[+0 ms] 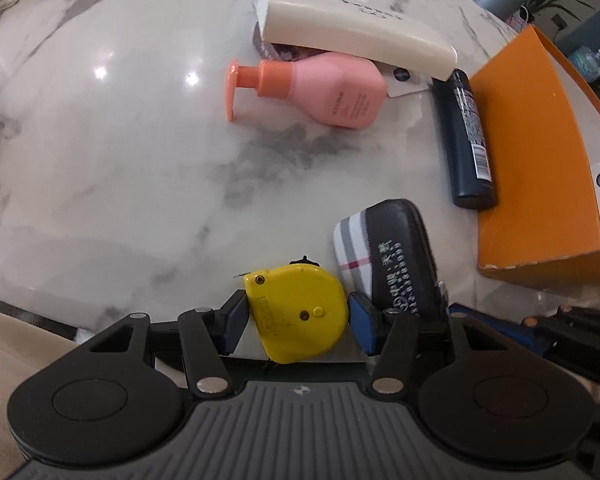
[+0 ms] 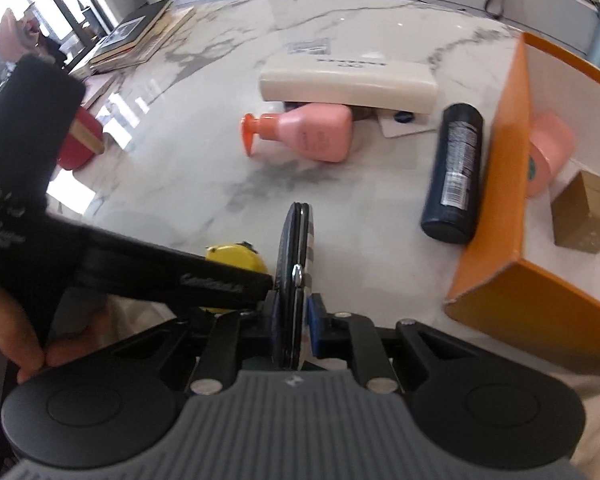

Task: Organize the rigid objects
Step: 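Lift the plaid case with the right tool, turning it on edge, then carry the tape measure with the left tool toward the orange box while the right tool holds the case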

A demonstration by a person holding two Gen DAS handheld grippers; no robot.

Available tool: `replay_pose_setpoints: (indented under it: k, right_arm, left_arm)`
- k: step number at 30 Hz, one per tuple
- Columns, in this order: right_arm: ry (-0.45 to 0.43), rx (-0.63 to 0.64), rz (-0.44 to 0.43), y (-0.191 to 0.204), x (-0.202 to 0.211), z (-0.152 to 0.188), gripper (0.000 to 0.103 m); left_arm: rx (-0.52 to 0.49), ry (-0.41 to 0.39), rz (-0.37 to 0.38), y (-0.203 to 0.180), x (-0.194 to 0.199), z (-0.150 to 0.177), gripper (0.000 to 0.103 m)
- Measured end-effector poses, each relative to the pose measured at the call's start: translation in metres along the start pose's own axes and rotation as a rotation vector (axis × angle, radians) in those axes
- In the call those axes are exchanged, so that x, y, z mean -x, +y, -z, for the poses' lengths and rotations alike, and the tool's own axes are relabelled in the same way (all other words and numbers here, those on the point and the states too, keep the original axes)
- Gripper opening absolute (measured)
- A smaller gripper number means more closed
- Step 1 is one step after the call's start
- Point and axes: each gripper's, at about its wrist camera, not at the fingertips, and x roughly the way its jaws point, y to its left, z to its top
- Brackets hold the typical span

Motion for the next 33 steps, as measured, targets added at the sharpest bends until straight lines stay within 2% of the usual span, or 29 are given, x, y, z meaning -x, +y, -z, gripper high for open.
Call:
replay_pose_setpoints:
  k: [5,10,17,19,26,33]
  right_arm:
    - [0.014,0.014,0.029,0.002,-0.011,-0.003,0.022]
    - [0.017,-0.008,-0.020,-0.002,-0.020,-0.003,0.027]
    - [0.002,-0.029,-0.011,-0.005,-0.023,0.000,0.018]
    - [-0.016,-0.028,0.014,-0.007,-0.018,0.000,0.018]
    - [-0.077,-0.059,0.006,-0.018,0.009,0.000,0.018]
    - [-0.198,-0.054,0.006,-0.021,0.053,-0.002,0.018]
  left_arm:
    - [0.026,-0.009,0.013,0.005,0.000,0.002,0.062]
    - [0.051,-0.015,0.023,0.009,-0.002,0.004,0.062]
    - [0.058,-0.015,0.030,0.010,0.000,0.003,0.062]
    - [0.056,-0.025,0.045,0.010,0.002,0.004,0.062]
    - [0.042,-0.086,0.069,0.004,0.025,0.004,0.062]
    - [0.003,-0.184,0.090,-0.015,0.069,-0.004,0.062]
